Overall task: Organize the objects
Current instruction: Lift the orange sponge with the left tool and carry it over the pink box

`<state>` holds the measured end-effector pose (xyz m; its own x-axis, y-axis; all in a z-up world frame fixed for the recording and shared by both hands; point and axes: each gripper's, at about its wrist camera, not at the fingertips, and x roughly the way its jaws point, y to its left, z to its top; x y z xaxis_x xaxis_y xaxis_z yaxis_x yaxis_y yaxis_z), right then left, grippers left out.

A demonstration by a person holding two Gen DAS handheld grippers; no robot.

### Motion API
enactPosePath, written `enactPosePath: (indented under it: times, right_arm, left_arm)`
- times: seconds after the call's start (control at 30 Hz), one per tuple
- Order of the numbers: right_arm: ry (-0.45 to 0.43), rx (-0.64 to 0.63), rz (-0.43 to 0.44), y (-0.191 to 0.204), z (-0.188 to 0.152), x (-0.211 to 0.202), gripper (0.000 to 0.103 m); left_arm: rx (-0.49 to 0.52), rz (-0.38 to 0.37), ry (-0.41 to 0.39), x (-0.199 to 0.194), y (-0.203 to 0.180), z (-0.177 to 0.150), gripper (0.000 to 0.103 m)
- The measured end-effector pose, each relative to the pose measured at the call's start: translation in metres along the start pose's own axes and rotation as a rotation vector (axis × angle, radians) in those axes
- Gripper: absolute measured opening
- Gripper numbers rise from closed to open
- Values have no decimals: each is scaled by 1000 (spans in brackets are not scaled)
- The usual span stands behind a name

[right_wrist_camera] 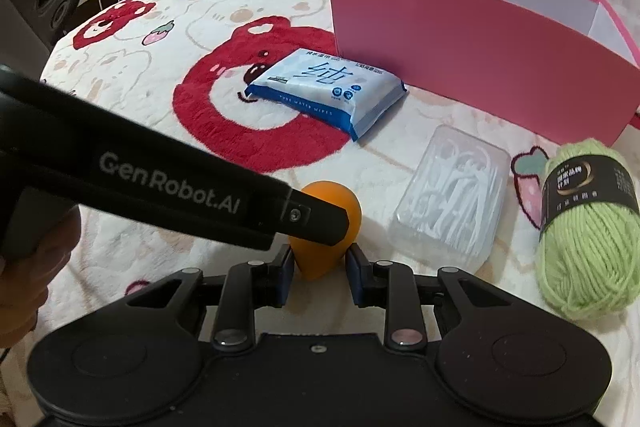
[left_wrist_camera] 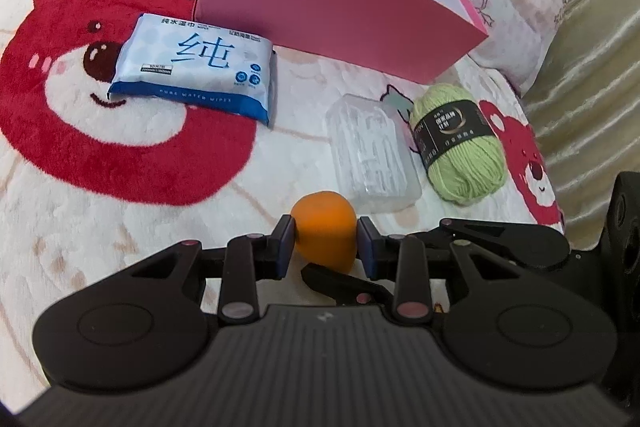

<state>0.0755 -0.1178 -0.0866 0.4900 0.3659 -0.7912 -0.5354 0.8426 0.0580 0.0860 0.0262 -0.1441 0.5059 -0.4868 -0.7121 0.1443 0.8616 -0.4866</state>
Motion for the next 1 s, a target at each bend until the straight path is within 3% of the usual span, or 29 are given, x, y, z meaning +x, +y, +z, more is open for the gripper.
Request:
enactPosePath:
  times: [0.23, 0.6, 1.0]
  right_arm:
    - [11, 30, 10, 0, -5, -8, 32]
    - [-61, -38, -17, 1, -15, -37, 32]
    - [-76, -40, -18, -1, -14, -71, 32]
  left_arm:
    - [17, 9, 9, -6, -10, -6, 32]
    - [73, -2, -8, -24, -36, -9, 32]
    - [158, 23, 61, -44, -73, 0, 32]
